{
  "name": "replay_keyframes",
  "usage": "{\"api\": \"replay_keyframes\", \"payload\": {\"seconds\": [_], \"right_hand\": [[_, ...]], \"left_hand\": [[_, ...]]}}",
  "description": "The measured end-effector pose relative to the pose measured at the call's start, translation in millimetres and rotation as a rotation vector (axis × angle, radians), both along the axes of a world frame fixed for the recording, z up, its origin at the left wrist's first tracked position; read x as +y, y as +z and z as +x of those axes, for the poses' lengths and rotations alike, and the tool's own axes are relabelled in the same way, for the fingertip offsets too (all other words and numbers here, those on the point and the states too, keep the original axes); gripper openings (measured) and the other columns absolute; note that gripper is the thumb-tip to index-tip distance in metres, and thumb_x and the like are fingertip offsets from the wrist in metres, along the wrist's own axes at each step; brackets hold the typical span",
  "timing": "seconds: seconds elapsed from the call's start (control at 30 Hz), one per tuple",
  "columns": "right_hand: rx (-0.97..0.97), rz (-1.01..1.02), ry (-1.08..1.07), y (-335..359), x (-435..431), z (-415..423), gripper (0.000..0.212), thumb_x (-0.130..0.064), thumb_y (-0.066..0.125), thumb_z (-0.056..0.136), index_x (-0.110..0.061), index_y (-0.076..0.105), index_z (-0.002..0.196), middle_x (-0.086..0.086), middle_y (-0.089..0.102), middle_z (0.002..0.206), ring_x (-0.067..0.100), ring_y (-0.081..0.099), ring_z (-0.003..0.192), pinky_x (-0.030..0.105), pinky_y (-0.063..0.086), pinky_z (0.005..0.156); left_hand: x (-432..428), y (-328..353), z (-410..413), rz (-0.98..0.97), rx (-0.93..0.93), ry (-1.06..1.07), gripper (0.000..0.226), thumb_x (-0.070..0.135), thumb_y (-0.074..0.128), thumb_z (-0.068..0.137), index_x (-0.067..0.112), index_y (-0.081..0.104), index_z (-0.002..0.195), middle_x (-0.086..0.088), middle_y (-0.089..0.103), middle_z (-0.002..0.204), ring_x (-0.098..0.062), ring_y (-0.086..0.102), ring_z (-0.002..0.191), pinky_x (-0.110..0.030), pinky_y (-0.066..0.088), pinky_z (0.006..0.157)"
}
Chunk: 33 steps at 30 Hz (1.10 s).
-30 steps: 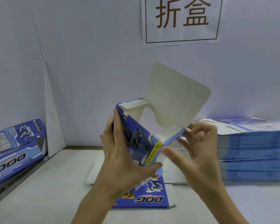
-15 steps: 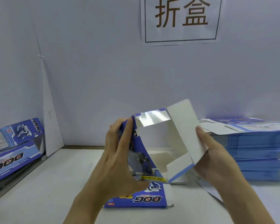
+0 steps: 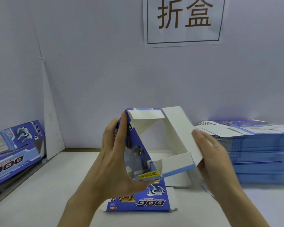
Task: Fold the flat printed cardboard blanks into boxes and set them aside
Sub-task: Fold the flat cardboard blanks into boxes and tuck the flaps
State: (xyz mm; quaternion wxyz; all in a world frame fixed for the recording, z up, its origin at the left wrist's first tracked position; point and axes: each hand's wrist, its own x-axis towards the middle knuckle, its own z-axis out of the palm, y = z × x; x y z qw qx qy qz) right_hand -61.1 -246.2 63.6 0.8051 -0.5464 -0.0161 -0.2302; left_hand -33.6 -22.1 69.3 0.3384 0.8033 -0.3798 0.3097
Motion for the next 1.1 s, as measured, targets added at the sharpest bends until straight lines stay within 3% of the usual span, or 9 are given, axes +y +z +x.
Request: {"api": "replay_keyframes", "payload": {"seconds": [0.07,0.13,0.33,0.43,0.53,0.67,0.87,1.0,1.1], "right_hand": [[-0.116,-0.036,-0.21,5.5,-8.3,-5.4,0.019,-0.027,0.064,0.09,-0.021,0.068,0.107,-0.008,0.075,0.078,0.004,0.067,0.064,0.02,0.053,0.048],[-0.232,-0.144,-0.364,9.4,-10.5,-7.8,0.016,-0.026,0.064,0.09,-0.032,0.069,0.104,-0.017,0.073,0.077,0.001,0.067,0.066,0.022,0.054,0.046],[-0.497,-0.556,-0.659,1.0,-10.0,-7.1,0.03,-0.013,0.057,0.094,-0.027,0.061,0.12,-0.042,0.062,0.104,-0.018,0.059,0.086,0.003,0.044,0.077],[-0.513,-0.553,-0.586,5.0,-10.9,-9.6,0.025,-0.024,0.054,0.097,-0.035,0.065,0.117,-0.037,0.066,0.102,-0.016,0.059,0.083,0.002,0.044,0.073],[-0.458,-0.289,-0.16,15.4,-4.1,-15.2,0.029,-0.043,0.046,0.095,-0.044,0.074,0.103,-0.02,0.074,0.098,-0.004,0.066,0.083,0.009,0.049,0.064],[-0.231,-0.194,0.2,17.1,3.2,-16.4,0.026,-0.035,0.06,0.085,-0.033,0.075,0.106,-0.006,0.074,0.103,0.005,0.068,0.086,0.016,0.053,0.064],[-0.24,-0.359,-0.143,13.9,7.0,-14.8,0.024,-0.019,0.054,0.093,-0.033,0.073,0.087,-0.021,0.069,0.071,-0.007,0.06,0.063,0.007,0.043,0.051],[-0.267,-0.382,-0.093,14.7,19.2,-18.2,0.026,-0.035,0.052,0.086,-0.04,0.077,0.083,-0.019,0.071,0.076,-0.007,0.061,0.068,0.007,0.044,0.053],[-0.24,-0.457,-0.223,8.4,28.6,-16.9,0.028,-0.04,0.048,0.087,-0.053,0.071,0.079,-0.022,0.067,0.08,-0.006,0.058,0.077,0.014,0.046,0.053]], "left_hand": [[1.1,-4.7,5.1,0.027,-0.003,-0.016,0.149,0.043,0.095,0.046,0.051,-0.017,0.144,0.009,0.012,0.15,-0.016,0.034,0.133,-0.008,0.04,0.098],[2.2,-10.2,9.7,0.057,-0.017,-0.008,0.144,0.049,0.091,0.048,0.045,-0.013,0.148,0.008,0.01,0.151,-0.011,0.028,0.137,0.0,0.035,0.095],[-4.0,-10.0,3.1,0.084,-0.022,0.028,0.134,0.062,0.077,0.052,0.045,-0.015,0.148,0.009,0.011,0.15,-0.009,0.031,0.132,-0.019,0.047,0.092],[-9.7,-11.8,2.1,0.116,-0.05,0.09,0.134,0.059,0.076,0.049,0.05,-0.018,0.144,0.011,0.008,0.147,-0.018,0.03,0.129,-0.032,0.047,0.094],[-11.3,-12.5,1.7,0.138,-0.051,0.152,0.135,0.056,0.076,0.046,0.053,-0.02,0.142,0.014,0.006,0.144,-0.017,0.026,0.127,-0.04,0.047,0.096],[-12.2,-9.2,1.7,0.159,-0.055,0.189,0.131,0.052,0.074,0.045,0.045,-0.009,0.146,0.012,0.011,0.143,-0.016,0.023,0.127,-0.059,0.046,0.096],[-7.8,-7.6,2.6,0.152,-0.086,0.199,0.129,0.05,0.076,0.045,0.039,-0.002,0.147,0.008,0.013,0.143,-0.017,0.021,0.127,-0.063,0.049,0.09],[-16.4,-8.5,-0.6,0.155,-0.106,0.217,0.127,0.047,0.074,0.045,0.036,0.0,0.148,0.005,0.014,0.142,-0.015,0.013,0.129,-0.066,0.046,0.091],[-17.1,-8.3,-2.2,0.162,-0.14,0.238,0.126,0.046,0.073,0.045,0.032,0.001,0.148,0.002,0.017,0.141,-0.018,0.012,0.13,-0.071,0.038,0.094]]}}
